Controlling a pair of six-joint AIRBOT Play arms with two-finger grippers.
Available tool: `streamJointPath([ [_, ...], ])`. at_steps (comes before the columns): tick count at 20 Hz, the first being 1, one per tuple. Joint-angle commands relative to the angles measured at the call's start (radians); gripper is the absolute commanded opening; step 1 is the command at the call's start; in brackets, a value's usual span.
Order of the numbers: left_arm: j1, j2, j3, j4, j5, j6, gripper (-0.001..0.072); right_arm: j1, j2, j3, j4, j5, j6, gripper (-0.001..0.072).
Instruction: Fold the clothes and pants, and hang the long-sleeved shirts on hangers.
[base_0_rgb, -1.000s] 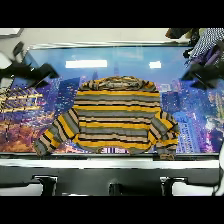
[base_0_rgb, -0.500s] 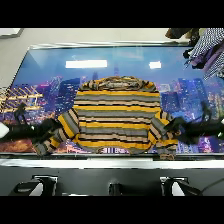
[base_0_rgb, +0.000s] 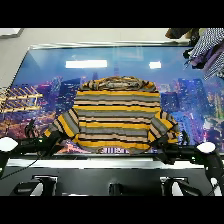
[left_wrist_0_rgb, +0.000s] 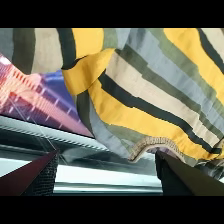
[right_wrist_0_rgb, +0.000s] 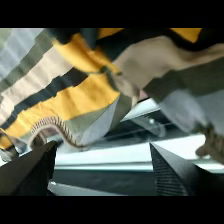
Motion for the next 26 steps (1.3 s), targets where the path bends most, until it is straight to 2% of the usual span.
streamJointPath([
  [1,-0.003,-0.023,-0.01,-0.013,0.024,0.0,0.0676,0.0,0.002,-0.064,0.063,-0.086,-0.019,0.0658],
  [4,-0.038,-0.062,-0.01,-0.02,0.042,0.0,0.0676,0.024,-0.029,-0.063,0.098,-0.128,-0.039,0.0656],
  [6,-0.076,-0.097,-0.009,-0.029,0.056,-0.001,0.0676,0.141,-0.077,-0.063,0.116,-0.215,-0.037,0.0624],
  [8,-0.113,-0.121,-0.009,-0.031,0.076,-0.015,0.0677,0.267,-0.117,-0.063,0.158,-0.324,-0.039,0.0465],
  [9,-0.126,-0.131,-0.009,-0.031,0.085,-0.028,0.0677,0.309,-0.12,-0.062,0.176,-0.371,-0.038,0.0423],
  [10,-0.137,-0.139,-0.009,-0.031,0.088,-0.039,0.0677,0.336,-0.12,-0.059,0.185,-0.404,-0.037,0.0351],
  [13,-0.161,-0.17,-0.01,-0.031,0.092,-0.037,0.0677,0.341,-0.12,-0.05,0.183,-0.423,-0.034,0.0149],
  [16,-0.205,-0.211,-0.009,-0.031,0.138,-0.037,0.0677,0.341,-0.12,-0.05,0.182,-0.399,-0.031,0.0028],
  [26,-0.327,-0.326,-0.009,-0.08,0.335,-0.037,0.0676,0.341,-0.119,-0.05,0.171,-0.262,-0.019,0.003],
])
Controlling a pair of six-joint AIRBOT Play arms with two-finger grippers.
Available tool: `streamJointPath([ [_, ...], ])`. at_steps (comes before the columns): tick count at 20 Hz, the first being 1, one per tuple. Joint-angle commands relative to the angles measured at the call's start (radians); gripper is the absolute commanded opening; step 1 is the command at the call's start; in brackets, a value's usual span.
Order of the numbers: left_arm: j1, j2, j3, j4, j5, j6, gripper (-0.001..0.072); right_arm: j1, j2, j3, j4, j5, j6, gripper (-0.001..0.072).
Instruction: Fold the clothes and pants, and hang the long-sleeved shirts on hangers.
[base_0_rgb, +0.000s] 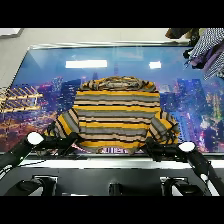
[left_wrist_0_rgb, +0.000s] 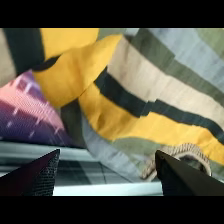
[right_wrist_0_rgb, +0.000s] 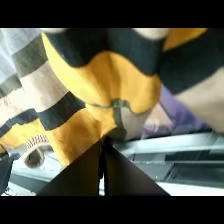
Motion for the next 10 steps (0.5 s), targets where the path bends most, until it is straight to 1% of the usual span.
streamJointPath([
  [1,-0.028,-0.039,0.0,-0.013,0.082,0.0,0.0676,0.001,0.007,0.001,-0.018,0.052,0.001,0.003],
  [3,-0.029,-0.064,0.0,-0.021,0.099,0.0,0.0676,0.001,0.044,0.001,-0.045,0.062,0.011,0.003],
  [5,-0.035,-0.085,0.0,-0.044,0.117,0.0,0.0669,0.001,0.098,0.001,-0.072,0.063,0.063,0.003],
  [6,-0.042,-0.093,0.0,-0.056,0.132,0.0,0.064,0.001,0.128,0.001,-0.092,0.064,0.094,0.0029],
  [7,-0.049,-0.1,0.0,-0.068,0.142,0.0,0.0499,0.001,0.157,0.001,-0.11,0.068,0.119,0.0029],
  [8,-0.053,-0.103,0.0,-0.081,0.144,0.0,0.0319,0.001,0.18,0.001,-0.123,0.076,0.138,0.0029],
  [9,-0.054,-0.103,0.001,-0.089,0.142,0.01,0.0012,0.001,0.203,0.001,-0.133,0.087,0.155,0.0029],
  [10,-0.053,-0.098,0.008,-0.09,0.135,0.026,0.0019,0.001,0.224,0.002,-0.143,0.097,0.17,0.0029],
])
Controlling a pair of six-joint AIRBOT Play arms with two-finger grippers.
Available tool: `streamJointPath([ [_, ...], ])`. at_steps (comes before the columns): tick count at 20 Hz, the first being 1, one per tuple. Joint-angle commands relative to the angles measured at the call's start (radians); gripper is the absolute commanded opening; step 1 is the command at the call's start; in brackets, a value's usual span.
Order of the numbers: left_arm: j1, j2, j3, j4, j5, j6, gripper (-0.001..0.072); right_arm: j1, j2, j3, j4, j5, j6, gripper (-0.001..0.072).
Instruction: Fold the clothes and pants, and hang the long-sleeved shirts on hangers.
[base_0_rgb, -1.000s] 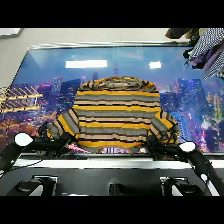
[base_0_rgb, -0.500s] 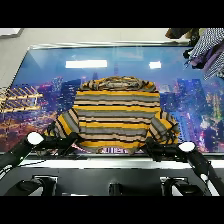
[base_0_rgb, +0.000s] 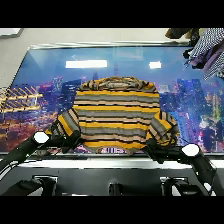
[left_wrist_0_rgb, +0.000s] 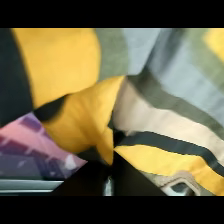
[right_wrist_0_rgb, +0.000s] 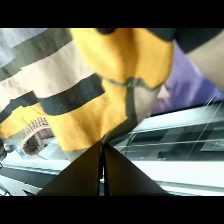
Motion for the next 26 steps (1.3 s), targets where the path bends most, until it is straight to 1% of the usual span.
streamJointPath([
  [1,-0.006,0.001,0.018,-0.026,-0.002,0.031,0.0018,0.001,0.085,0.01,-0.059,0.038,0.08,0.0029],
  [3,-0.005,0.034,0.05,0.01,-0.045,0.025,0.0016,0.001,0.139,0.042,-0.106,0.093,0.125,0.0029],
  [5,-0.005,0.104,0.078,0.137,-0.146,-0.095,0.0016,0.001,0.208,0.093,-0.191,0.218,0.191,0.0029],
  [7,-0.005,0.224,0.088,0.244,-0.278,-0.171,0.0016,0.001,0.297,0.141,-0.272,0.405,0.274,0.0028],
  [9,-0.005,0.362,0.088,0.306,-0.43,-0.215,0.0016,0.001,0.406,0.181,-0.303,0.618,0.372,0.0028],
  [11,-0.005,0.502,0.09,0.306,-0.542,-0.252,0.0016,0.001,0.512,0.231,-0.32,0.779,0.476,0.0028],
  [13,-0.005,0.589,0.112,0.304,-0.597,-0.331,0.0014,0.001,0.557,0.281,-0.333,0.813,0.555,0.0028],
  [14,-0.005,0.598,0.126,0.304,-0.587,-0.362,0.0014,0.001,0.547,0.298,-0.34,0.777,0.568,0.0028],
  [15,-0.005,0.584,0.142,0.304,-0.552,-0.372,0.0014,0.001,0.521,0.304,-0.345,0.718,0.575,0.0028],
  [17,-0.005,0.505,0.17,0.299,-0.452,-0.37,0.0014,0.001,0.418,0.304,-0.342,0.569,0.561,0.0028],
  [20,-0.005,0.291,0.23,0.251,-0.339,-0.285,0.0014,0.001,0.204,0.304,-0.331,0.367,0.486,0.0029],
  [23,-0.005,0.037,0.338,0.251,-0.288,-0.203,0.0015,0.002,0.011,0.305,-0.285,0.196,0.444,0.0029],
  [26,-0.007,-0.177,0.462,0.246,-0.277,-0.155,0.0016,0.002,-0.124,0.305,-0.227,0.085,0.384,0.0029],
])
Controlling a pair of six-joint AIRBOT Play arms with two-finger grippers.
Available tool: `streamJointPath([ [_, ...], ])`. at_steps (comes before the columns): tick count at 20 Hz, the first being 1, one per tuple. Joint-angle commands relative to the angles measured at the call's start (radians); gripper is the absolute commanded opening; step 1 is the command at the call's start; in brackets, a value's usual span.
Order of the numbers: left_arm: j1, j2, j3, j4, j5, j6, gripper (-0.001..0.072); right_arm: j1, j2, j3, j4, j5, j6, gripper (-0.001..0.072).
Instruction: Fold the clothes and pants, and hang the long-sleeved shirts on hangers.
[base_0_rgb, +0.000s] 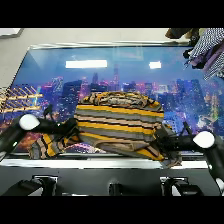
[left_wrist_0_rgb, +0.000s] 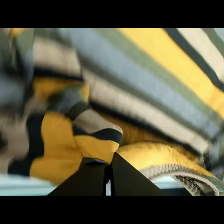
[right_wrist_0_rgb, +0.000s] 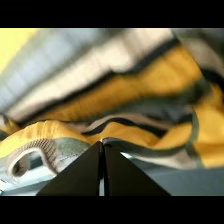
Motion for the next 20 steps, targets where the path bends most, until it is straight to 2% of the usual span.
streamJointPath([
  [1,-0.002,-0.244,0.136,-0.016,0.035,0.084,0.0016,0.001,-0.164,0.002,0.05,-0.178,-0.079,0.0029],
  [3,-0.002,-0.319,0.184,-0.027,0.035,0.088,0.0016,0.001,-0.207,0.002,0.045,-0.209,-0.123,0.003],
  [6,-0.002,-0.351,0.212,-0.028,0.061,0.105,0.0028,0.001,-0.212,0.002,0.015,-0.262,-0.193,0.015],
  [7,-0.002,-0.348,0.22,-0.027,0.065,0.131,0.0095,0.001,-0.2,0.008,0.005,-0.283,-0.214,0.016],
  [8,0.0,-0.343,0.236,-0.024,0.065,0.157,0.022,0.001,-0.183,0.029,-0.017,-0.281,-0.236,0.0184],
  [9,0.005,-0.335,0.26,-0.007,0.063,0.185,0.0382,0.001,-0.162,0.063,-0.06,-0.27,-0.245,0.0195],
  [10,0.008,-0.32,0.288,0.03,0.058,0.203,0.0475,0.001,-0.136,0.114,-0.119,-0.242,-0.259,0.0205],
  [11,0.008,-0.299,0.314,0.077,0.057,0.22,0.0515,0.001,-0.112,0.171,-0.178,-0.194,-0.268,0.0223],
  [13,0.008,-0.238,0.344,0.154,0.057,0.264,0.0535,0.001,-0.075,0.28,-0.24,-0.05,-0.304,0.0426],
  [15,0.003,-0.178,0.343,0.207,0.053,0.295,0.0535,0.002,-0.049,0.321,-0.208,0.042,-0.325,0.0439],
  [17,-0.02,-0.145,0.343,0.269,0.043,0.298,0.0535,0.064,-0.039,0.32,-0.193,0.058,-0.326,0.0439],
  [18,-0.035,-0.141,0.343,0.297,0.033,0.298,0.0535,0.145,-0.048,0.32,-0.225,0.051,-0.293,0.0439],
  [20,-0.069,-0.142,0.34,0.342,0.019,0.297,0.0535,0.34,-0.078,0.32,-0.406,0.043,-0.157,0.044],
])
